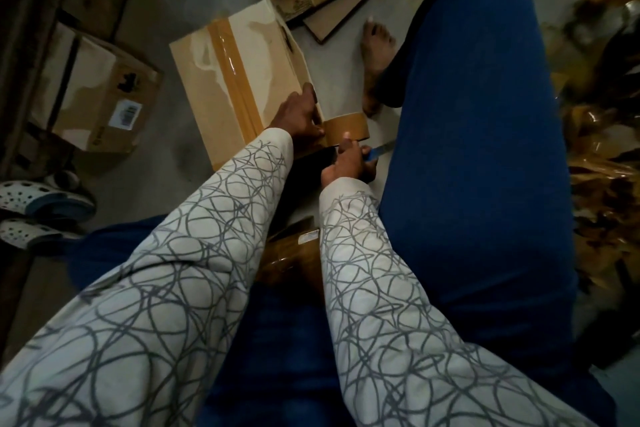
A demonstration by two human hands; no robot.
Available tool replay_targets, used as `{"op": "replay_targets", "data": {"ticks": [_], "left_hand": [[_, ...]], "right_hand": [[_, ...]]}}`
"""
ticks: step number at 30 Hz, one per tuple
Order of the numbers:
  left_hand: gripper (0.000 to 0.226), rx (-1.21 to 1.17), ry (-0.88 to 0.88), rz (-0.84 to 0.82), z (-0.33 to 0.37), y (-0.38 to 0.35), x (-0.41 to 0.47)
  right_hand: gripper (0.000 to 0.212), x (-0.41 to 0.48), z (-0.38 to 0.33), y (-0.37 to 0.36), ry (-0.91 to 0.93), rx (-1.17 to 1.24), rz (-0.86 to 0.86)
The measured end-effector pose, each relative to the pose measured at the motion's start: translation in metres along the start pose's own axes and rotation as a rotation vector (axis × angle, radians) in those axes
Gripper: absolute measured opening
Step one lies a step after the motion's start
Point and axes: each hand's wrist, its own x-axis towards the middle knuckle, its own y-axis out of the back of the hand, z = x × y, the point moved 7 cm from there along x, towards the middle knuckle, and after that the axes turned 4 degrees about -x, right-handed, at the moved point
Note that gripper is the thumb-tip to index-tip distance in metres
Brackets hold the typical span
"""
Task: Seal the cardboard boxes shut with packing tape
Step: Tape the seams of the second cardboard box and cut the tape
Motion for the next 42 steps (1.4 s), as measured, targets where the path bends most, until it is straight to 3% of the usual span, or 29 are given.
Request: {"op": "replay_targets", "data": {"ticks": [1, 4, 6, 10, 15, 16, 18, 20, 21, 23, 25, 28, 31, 35, 37, 40, 42], "left_hand": [[0.073, -0.002, 0.01, 0.0, -0.001, 0.001, 0.002], [0.077, -0.01, 0.071, -0.006, -0.006, 0.006, 0.003], [0.072, -0.017, 0.09, -0.025, -0.011, 0.006, 0.001], [0.069, -0.024, 0.098, -0.026, -0.018, 0.001, -0.002], [0.078, -0.069, 0.124, -0.027, -0.02, 0.001, 0.001], [0.077, -0.078, 0.129, -0.031, -0.021, 0.002, 0.001], [0.073, -0.094, 0.127, -0.032, -0.026, 0.0, 0.003], [0.065, -0.103, 0.13, -0.019, -0.027, 0.002, -0.001], [0.06, -0.101, 0.132, -0.017, -0.027, 0.003, -0.003], [0.049, -0.076, 0.12, -0.024, -0.023, 0.004, -0.005], [0.05, -0.036, 0.133, -0.037, -0.022, 0.002, -0.002], [0.061, 0.003, 0.172, -0.045, -0.02, -0.001, 0.004], [0.053, -0.049, 0.225, 0.015, -0.016, 0.003, 0.006], [0.03, -0.141, 0.296, 0.01, -0.019, 0.004, 0.005], [0.026, -0.23, 0.319, -0.024, -0.025, 0.001, 0.006], [0.022, -0.32, 0.341, -0.034, -0.031, -0.002, 0.014], [0.012, -0.333, 0.335, -0.039, -0.025, 0.002, 0.011]], "right_hand": [[0.029, 0.0, 0.005, 0.001, -0.12, 0.179, 0.041], [0.02, -0.004, 0.001, -0.002, -0.278, 0.216, -0.002], [0.02, -0.012, -0.007, -0.009, -0.279, 0.176, -0.094], [0.041, -0.015, -0.013, -0.019, -0.296, 0.156, -0.115], [0.008, -0.006, -0.014, -0.017, -0.234, 0.034, -0.142], [0.018, -0.003, -0.014, -0.014, -0.239, 0.056, -0.09], [0.033, 0.004, -0.015, -0.01, -0.161, -0.151, -0.071], [0.01, 0.011, -0.014, -0.014, -0.195, -0.096, -0.035], [0.015, 0.01, -0.008, -0.015, -0.244, -0.074, -0.063], [0.044, 0.005, -0.009, -0.012, -0.246, -0.02, -0.074], [0.051, -0.002, -0.016, -0.008, -0.229, -0.01, -0.079], [0.035, -0.015, -0.02, -0.011, -0.267, 0.054, -0.084], [0.023, -0.017, -0.017, -0.006, -0.198, -0.005, -0.046], [0.048, -0.022, -0.023, 0.012, -0.108, -0.3, 0.131], [0.047, -0.029, -0.032, 0.012, -0.039, -0.546, 0.053], [0.039, -0.044, -0.038, 0.004, 0.099, -1.048, -0.211], [0.034, -0.044, -0.033, 0.002, 0.147, -1.209, -0.268]]}}
